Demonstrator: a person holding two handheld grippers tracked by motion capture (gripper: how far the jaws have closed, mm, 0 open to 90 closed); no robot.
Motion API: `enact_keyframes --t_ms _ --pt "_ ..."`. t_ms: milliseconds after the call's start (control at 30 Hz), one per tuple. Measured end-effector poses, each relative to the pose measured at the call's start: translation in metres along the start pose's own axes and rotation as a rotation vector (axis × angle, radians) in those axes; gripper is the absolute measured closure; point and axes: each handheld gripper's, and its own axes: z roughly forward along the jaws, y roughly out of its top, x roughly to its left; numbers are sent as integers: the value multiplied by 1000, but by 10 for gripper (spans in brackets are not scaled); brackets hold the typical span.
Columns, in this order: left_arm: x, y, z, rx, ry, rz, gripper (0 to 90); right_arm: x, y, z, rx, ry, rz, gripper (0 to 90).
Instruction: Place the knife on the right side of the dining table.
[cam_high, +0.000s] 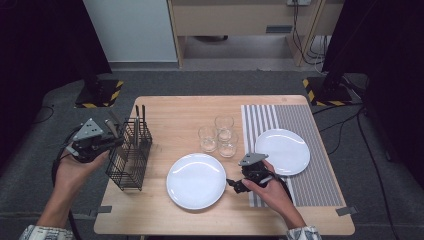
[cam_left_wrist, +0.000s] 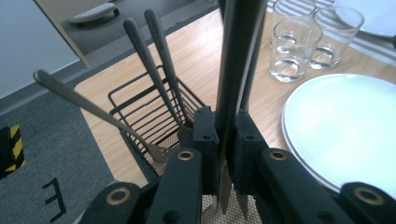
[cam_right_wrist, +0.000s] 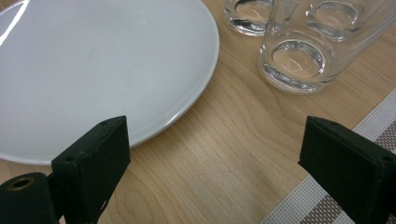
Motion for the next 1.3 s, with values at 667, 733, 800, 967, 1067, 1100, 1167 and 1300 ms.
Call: enact_keyframes --t_ms 667,733,800,967,1067,1100,1167,1300 --pt "7 15 1 4 -39 31 825 -2 -1 0 7 -28 12 92" --pt "7 19 1 -2 -44 42 824 -2 -1 0 9 -24 10 92" --pt "7 21 2 -3 -47 45 824 -2 -1 1 10 -29 6 92" --pt "8 24 1 -7 -39 55 825 -2 -2 0 14 -29 6 92" --pt "7 27 -1 -7 -38 64 825 -3 -2 0 15 -32 9 92" --pt "6 28 -2 -8 -39 66 825 -3 -2 0 16 -33 8 91" --pt "4 29 -4 -4 -40 67 825 -3 -3 -1 18 -33 13 90" --pt "1 33 -9 2 -44 82 825 -5 -3 -4 9 -36 16 88"
